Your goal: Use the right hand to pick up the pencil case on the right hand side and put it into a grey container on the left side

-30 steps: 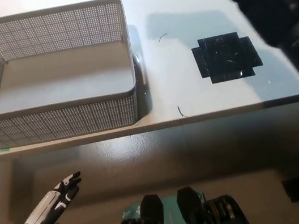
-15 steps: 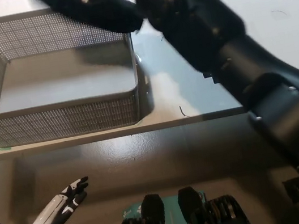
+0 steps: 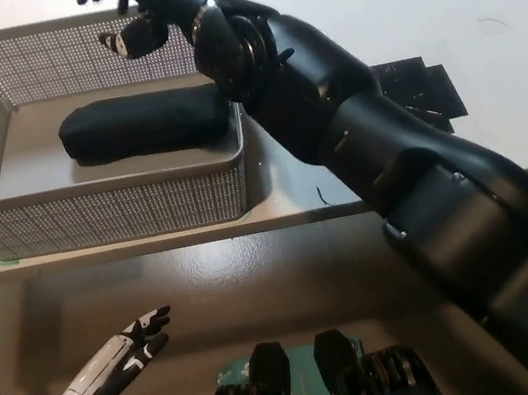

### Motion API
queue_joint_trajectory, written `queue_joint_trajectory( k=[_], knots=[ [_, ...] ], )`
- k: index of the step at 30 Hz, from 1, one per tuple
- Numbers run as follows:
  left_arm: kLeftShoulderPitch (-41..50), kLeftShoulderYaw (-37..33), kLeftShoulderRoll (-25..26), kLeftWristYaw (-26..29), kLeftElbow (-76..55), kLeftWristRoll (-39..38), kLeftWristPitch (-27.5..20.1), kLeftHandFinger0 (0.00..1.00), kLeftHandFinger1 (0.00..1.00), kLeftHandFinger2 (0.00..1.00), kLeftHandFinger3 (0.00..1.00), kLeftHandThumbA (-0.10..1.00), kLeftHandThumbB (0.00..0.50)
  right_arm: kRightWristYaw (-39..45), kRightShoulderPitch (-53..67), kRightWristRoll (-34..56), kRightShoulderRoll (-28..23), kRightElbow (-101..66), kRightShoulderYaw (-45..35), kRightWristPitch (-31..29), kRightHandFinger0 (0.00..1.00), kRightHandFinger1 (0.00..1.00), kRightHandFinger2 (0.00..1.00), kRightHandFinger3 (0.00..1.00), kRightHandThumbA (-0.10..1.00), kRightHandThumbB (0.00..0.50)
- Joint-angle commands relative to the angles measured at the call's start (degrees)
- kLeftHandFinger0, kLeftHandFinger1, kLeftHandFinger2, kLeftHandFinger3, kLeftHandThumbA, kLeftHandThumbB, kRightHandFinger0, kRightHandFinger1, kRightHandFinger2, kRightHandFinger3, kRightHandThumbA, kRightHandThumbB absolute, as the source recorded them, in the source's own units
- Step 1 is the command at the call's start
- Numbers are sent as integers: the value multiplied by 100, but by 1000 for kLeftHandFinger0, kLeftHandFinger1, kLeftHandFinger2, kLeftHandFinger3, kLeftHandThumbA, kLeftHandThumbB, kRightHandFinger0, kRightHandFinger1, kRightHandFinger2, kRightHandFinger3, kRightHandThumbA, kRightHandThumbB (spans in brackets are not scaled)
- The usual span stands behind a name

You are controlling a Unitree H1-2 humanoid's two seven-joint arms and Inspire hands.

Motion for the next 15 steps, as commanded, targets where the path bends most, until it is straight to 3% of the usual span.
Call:
queue_joint_trajectory(
  k=[1, 2, 11, 15],
  knots=[
    [-180, -14, 108, -133, -210, 17, -104, 1000, 1000, 1000, 1000, 1000, 445, 59, -449, 157, -48, -14, -9, -247, 1000, 1000, 1000, 1000, 1000, 433],
    [-184, -15, 115, -135, -202, 15, -130, 1000, 1000, 1000, 1000, 1000, 444, 261, -463, 106, -87, -51, 56, -113, 1000, 1000, 1000, 1000, 1000, 497],
    [-152, -5, 192, -194, -333, 67, -45, 1000, 1000, 1000, 1000, 1000, 460, 412, -129, 47, -570, -838, 134, 48, 1000, 1000, 1000, 1000, 1000, 500],
    [-135, 20, 180, -283, -295, -60, -11, 1000, 1000, 1000, 1000, 1000, 457, 633, 392, 52, -948, -2304, 23, 401, 1000, 1000, 1000, 1000, 1000, 489]
  ],
)
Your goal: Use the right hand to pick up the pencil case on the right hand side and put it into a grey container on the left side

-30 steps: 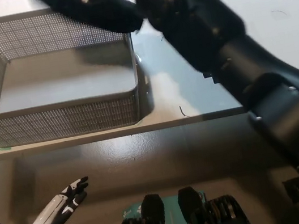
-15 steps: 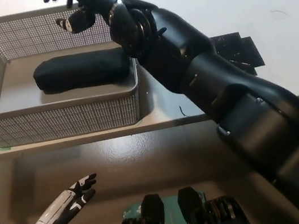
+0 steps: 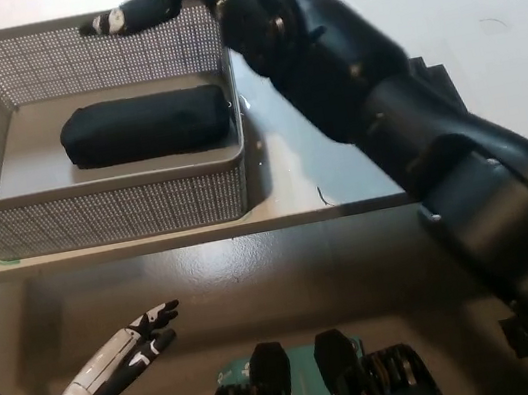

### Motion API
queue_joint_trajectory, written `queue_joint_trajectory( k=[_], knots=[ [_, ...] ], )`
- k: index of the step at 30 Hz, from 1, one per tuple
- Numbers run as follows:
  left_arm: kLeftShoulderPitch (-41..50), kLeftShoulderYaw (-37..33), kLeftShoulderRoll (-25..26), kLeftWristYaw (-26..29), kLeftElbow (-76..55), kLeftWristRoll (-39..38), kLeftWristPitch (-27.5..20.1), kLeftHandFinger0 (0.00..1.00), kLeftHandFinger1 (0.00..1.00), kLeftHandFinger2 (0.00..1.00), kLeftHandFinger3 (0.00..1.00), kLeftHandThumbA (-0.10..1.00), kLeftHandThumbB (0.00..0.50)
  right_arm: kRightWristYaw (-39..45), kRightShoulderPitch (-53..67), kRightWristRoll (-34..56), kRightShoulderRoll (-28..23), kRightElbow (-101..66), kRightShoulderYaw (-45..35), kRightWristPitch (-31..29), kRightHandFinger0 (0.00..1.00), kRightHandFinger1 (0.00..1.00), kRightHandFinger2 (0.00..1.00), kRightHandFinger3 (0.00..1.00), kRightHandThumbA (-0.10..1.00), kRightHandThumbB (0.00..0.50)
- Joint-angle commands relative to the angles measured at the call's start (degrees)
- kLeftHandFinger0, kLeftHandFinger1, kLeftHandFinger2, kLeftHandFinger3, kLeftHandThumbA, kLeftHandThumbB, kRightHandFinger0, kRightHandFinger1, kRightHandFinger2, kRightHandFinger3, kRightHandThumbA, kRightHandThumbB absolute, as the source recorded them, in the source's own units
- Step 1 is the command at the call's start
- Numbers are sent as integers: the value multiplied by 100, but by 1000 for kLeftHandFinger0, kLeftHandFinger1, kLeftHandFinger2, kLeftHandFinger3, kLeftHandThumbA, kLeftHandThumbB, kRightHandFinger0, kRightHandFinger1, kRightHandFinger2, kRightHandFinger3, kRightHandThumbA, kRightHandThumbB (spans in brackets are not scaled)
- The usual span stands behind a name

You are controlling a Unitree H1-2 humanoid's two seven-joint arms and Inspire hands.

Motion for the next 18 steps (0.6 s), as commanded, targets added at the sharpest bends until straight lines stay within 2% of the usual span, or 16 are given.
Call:
queue_joint_trajectory(
  k=[1, 3, 5, 6, 9, 11, 13, 18],
  knots=[
    [-121, 39, 190, -224, -114, -116, 48, 1000, 1000, 1000, 1000, 1000, 467, 340, 152, 40, -461, -1533, -103, 395, 1000, 1000, 1000, 1000, 1000, 480],
    [-79, 74, 175, -204, -156, -140, 149, 1000, 1000, 1000, 1000, 1000, 470, 442, 408, 3, -650, -2296, -167, 583, 1000, 1000, 1000, 1000, 1000, 475],
    [-39, 81, 176, -150, -165, -102, 40, 1000, 1000, 1000, 1000, 1000, 463, 535, 697, -25, -891, -3110, -265, 701, 1000, 1000, 1000, 1000, 1000, 470],
    [-37, 73, 180, -122, -165, -53, 30, 1000, 1000, 1000, 1000, 1000, 483, 544, 763, -55, -953, -3291, -281, 726, 1000, 1000, 1000, 1000, 1000, 470],
    [-20, 53, 179, -60, -134, 50, 6, 1000, 1000, 1000, 1000, 1000, 473, 743, 1266, -67, -1349, -4509, -524, 1011, 1000, 1000, 1000, 1000, 1000, 474],
    [40, 72, 205, -62, -162, 39, 32, 1000, 1000, 1000, 1000, 1000, 472, 793, 1437, 7, -1410, -4807, -618, 1062, 1000, 1000, 1000, 1000, 1000, 462],
    [59, 68, 220, 8, -149, 130, -6, 1000, 1000, 1000, 1000, 1000, 470, 796, 1817, 22, -1611, -5384, -802, 1136, 1000, 1000, 1000, 1000, 1000, 415],
    [112, 114, 223, -15, -120, 37, -4, 1000, 1000, 1000, 1000, 1000, 482, 868, 2768, 361, -2053, -6548, -1305, 1256, 1000, 1000, 1000, 1000, 1000, 399]
  ],
)
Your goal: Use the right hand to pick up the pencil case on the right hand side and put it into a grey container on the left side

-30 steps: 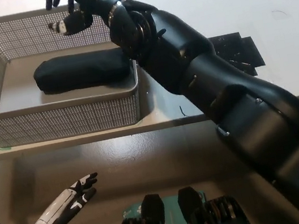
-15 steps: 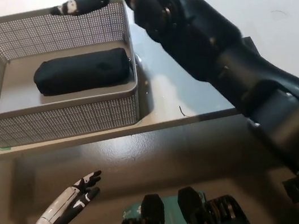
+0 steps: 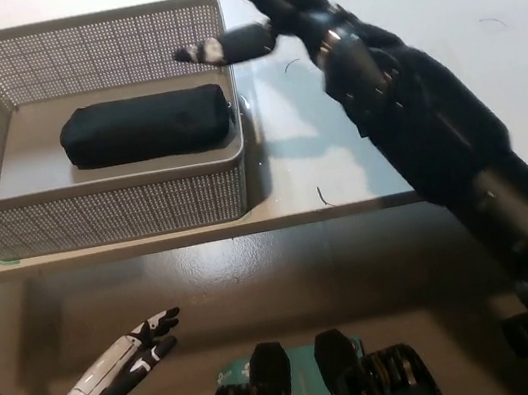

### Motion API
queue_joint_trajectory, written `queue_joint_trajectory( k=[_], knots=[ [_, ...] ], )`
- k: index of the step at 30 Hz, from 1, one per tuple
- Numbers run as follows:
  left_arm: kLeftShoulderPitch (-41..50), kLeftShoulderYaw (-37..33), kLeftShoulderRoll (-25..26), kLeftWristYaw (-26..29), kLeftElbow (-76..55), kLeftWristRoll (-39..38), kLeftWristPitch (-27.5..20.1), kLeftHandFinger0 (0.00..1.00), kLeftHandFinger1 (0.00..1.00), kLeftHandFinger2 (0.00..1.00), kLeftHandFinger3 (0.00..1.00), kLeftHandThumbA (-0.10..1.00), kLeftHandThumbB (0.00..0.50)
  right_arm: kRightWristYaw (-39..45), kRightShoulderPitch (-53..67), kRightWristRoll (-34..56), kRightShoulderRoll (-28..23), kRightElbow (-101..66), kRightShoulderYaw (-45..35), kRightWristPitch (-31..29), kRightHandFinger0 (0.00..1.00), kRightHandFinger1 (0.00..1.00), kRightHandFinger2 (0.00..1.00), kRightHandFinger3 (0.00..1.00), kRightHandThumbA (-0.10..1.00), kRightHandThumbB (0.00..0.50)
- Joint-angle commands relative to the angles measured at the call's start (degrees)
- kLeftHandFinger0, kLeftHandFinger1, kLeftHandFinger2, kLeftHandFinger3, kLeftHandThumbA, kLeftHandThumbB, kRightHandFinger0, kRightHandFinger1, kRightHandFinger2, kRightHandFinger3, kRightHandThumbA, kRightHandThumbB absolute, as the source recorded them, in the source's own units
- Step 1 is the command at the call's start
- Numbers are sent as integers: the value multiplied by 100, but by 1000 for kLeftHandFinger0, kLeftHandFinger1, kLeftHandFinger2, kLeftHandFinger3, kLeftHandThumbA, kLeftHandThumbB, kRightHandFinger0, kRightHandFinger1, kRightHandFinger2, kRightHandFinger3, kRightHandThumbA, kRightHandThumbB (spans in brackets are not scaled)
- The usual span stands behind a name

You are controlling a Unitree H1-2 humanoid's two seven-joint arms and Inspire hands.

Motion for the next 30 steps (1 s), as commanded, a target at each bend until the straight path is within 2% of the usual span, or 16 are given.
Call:
queue_joint_trajectory(
  k=[1, 2, 4, 7, 10, 13, 17, 20, 22, 27, 29, 30],
  knots=[
    [45, 120, 220, 33, -127, 19, -46, 1000, 1000, 1000, 1000, 1000, 483, 629, 797, 408, -1278, -3872, -1132, 864, 1000, 1000, 1000, 1000, 1000, 397],
    [56, 121, 220, 41, -114, 24, -61, 1000, 1000, 1000, 1000, 1000, 483, 636, 929, 427, -1334, -4032, -1190, 876, 1000, 1000, 1000, 1000, 1000, 398],
    [56, 124, 209, 19, -85, -6, -39, 1000, 1000, 1000, 1000, 1000, 487, 673, 1263, 540, -1468, -4497, -1391, 984, 1000, 1000, 1000, 1000, 1000, 433],
    [59, 116, 182, 93, -5, 70, -38, 1000, 1000, 1000, 1000, 1000, 481, 672, 1671, 905, -1674, -4972, -1670, 915, 1000, 1000, 1000, 1000, 1000, 414],
    [117, 119, 161, 146, 28, 109, -11, 1000, 1000, 1000, 1000, 1000, 491, 718, 1978, 1356, -1703, -5407, -1948, 1227, 1000, 1000, 1000, 1000, 1000, 443],
    [162, 146, 135, 134, 26, 46, 61, 1000, 1000, 1000, 1000, 1000, 483, 741, 2258, 1832, -1825, -5681, -2150, 1152, 1000, 1000, 1000, 1000, 1000, 440],
    [219, 161, 154, 153, 10, 59, 100, 1000, 1000, 1000, 1000, 1000, 484, 616, 2904, 2035, -1931, -6121, -2367, 1012, 1000, 1000, 1000, 1000, 1000, 439],
    [205, 163, 152, 144, 33, 41, 82, 1000, 1000, 1000, 1000, 1000, 476, 554, 3260, 2390, -1850, -6278, -2466, 995, 1000, 1000, 1000, 1000, 1000, 442],
    [203, 161, 146, 163, 59, 61, 93, 1000, 1000, 1000, 1000, 1000, 476, 517, 3681, 2770, -1743, -6515, -2504, 947, 1000, 1000, 1000, 1000, 1000, 410],
    [229, 171, 142, 178, 83, 63, 137, 1000, 1000, 1000, 1000, 1000, 480, 450, 4351, 3335, -1516, -6758, -2533, 811, 1000, 1000, 1000, 1000, 1000, 417],
    [228, 172, 143, 205, 102, 93, 147, 1000, 1000, 1000, 1000, 1000, 467, 446, 4735, 3655, -1312, -6827, -2481, 799, 1000, 1000, 1000, 1000, 1000, 446],
    [236, 170, 137, 213, 109, 97, 130, 1000, 1000, 1000, 1000, 1000, 466, 476, 4872, 3698, -1283, -6778, -2416, 687, 1000, 1000, 1000, 1000, 1000, 428]
  ],
)
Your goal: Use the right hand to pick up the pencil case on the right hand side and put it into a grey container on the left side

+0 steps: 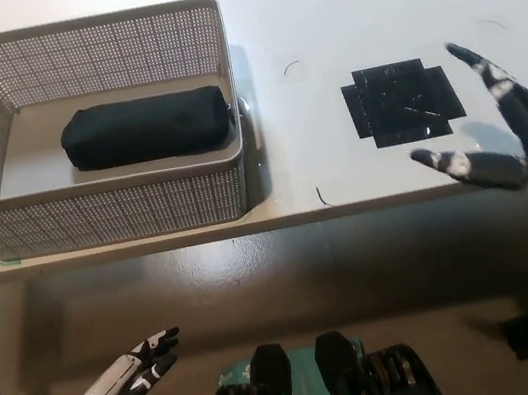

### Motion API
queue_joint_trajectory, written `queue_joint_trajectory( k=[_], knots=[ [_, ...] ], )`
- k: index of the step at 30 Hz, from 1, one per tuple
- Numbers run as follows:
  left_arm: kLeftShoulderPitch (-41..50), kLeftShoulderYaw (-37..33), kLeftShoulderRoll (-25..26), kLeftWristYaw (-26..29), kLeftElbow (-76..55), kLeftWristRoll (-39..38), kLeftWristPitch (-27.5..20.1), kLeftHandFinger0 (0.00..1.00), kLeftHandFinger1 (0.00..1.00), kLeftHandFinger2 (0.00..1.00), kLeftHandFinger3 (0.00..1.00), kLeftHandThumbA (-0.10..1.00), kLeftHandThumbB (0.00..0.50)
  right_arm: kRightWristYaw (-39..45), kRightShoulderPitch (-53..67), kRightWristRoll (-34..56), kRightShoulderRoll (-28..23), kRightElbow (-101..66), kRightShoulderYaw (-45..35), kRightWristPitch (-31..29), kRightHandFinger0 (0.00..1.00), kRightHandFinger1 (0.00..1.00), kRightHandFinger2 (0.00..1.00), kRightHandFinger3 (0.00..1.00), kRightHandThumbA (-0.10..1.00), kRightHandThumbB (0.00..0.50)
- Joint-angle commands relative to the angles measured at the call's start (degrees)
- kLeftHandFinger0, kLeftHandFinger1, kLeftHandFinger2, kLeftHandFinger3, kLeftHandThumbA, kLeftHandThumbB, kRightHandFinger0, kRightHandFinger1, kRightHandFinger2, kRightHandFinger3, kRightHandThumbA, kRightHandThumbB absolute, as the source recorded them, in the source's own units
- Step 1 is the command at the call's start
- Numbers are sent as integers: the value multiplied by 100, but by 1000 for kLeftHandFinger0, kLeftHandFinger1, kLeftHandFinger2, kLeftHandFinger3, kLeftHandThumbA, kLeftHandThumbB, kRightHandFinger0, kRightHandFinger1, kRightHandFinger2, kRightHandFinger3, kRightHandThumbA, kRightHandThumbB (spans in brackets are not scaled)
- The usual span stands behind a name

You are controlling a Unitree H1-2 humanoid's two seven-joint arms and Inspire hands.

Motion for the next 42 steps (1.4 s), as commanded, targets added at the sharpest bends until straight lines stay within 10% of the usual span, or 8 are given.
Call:
queue_joint_trajectory(
  k=[1, 15, 27, 42],
  knots=[
    [12, 173, 142, 223, 78, 84, 67, 1000, 1000, 1000, 1000, 1000, 464, 206, 998, 2800, -45, -2526, -852, -96, 1000, 1000, 1000, 1000, 1000, 386],
    [-40, 264, 160, 282, 132, 47, 88, 1000, 1000, 1000, 1000, 1000, 456, 1049, 1581, 2987, 208, 504, -579, -590, 1000, 1000, 1000, 1000, 1000, 179],
    [-28, 423, 122, 311, 210, -28, 126, 1000, 1000, 1000, 1000, 1000, 469, 1979, 725, 3407, 336, 3214, -828, -1016, 1000, 1000, 1000, 1000, 1000, 222],
    [24, 615, 80, 256, 278, -95, -73, 1000, 1000, 1000, 1000, 1000, 351, 2253, 321, 3244, 348, 3892, -703, -1197, 1000, 1000, 1000, 1000, 1000, 255]
  ],
)
